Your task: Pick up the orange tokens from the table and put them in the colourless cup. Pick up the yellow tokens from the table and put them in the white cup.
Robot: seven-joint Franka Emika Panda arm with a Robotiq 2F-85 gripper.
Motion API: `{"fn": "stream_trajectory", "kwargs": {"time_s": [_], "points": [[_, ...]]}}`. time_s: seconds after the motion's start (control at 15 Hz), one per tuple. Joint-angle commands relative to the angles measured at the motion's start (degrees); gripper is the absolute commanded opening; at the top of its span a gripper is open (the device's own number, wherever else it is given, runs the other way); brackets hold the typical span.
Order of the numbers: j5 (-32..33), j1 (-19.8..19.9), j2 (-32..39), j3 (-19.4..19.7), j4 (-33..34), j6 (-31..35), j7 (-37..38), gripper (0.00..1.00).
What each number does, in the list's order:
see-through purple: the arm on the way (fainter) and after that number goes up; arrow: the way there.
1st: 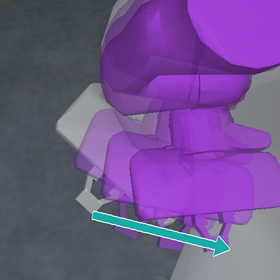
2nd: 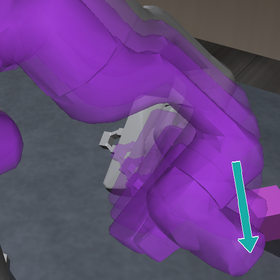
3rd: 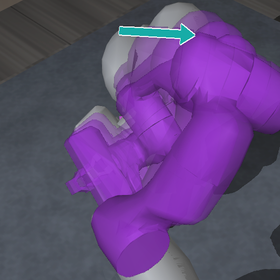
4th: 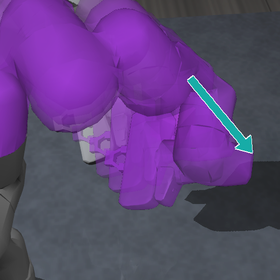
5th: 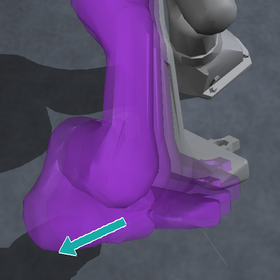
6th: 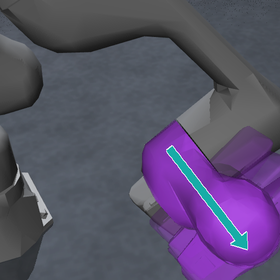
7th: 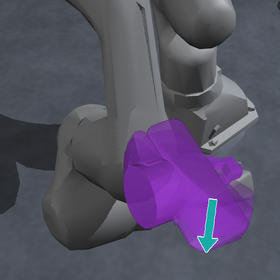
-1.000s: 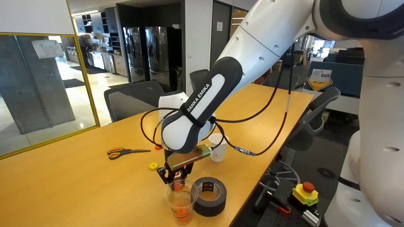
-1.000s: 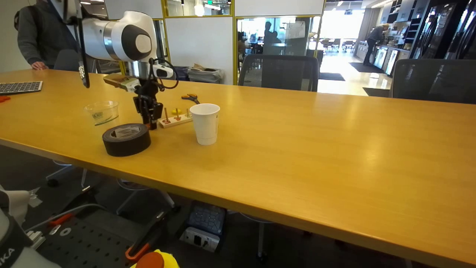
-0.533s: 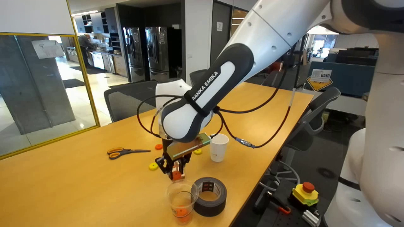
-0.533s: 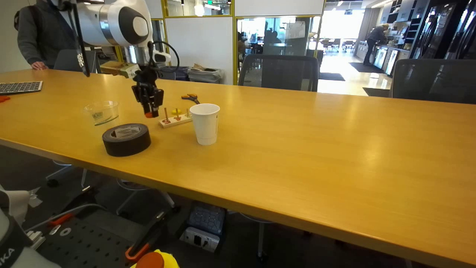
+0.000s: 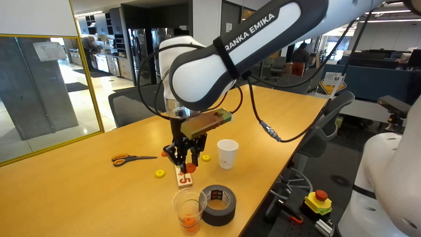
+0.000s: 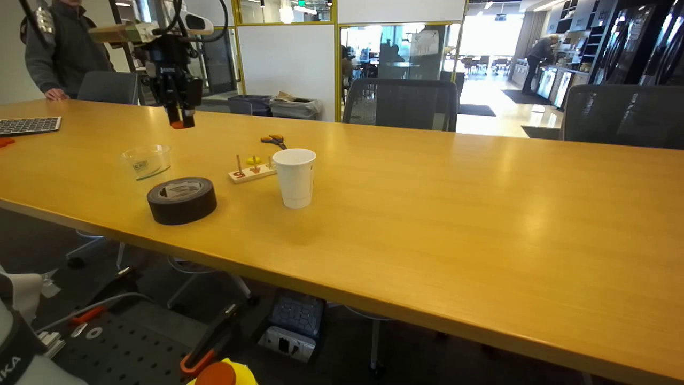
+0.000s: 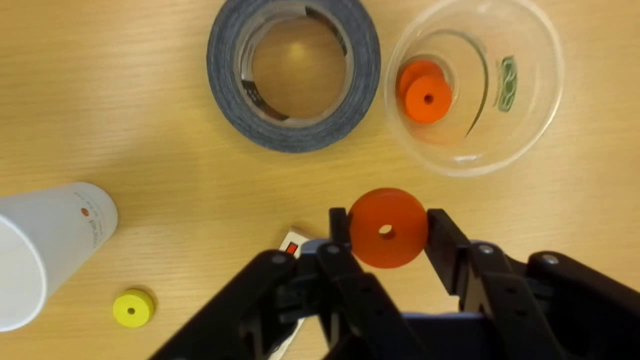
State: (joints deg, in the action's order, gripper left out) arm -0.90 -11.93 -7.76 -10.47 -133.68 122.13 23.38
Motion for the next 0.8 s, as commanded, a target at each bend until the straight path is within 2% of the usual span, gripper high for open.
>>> {"fn": "stream_trajectory", "kwargs": {"time_s": [0.0,0.33,0.73], "points": [[-6.8,-0.6,-4.7,-0.6,-1.3,-6.2,-7.7,0.22],[-12.4,-0.7,-5.2,-0.7,-2.4,-9.4,-13.6,0.22],[-12.3,-1.1,-4.1,-2.7,-5.2,-4.8,-12.4,0.22]]}}
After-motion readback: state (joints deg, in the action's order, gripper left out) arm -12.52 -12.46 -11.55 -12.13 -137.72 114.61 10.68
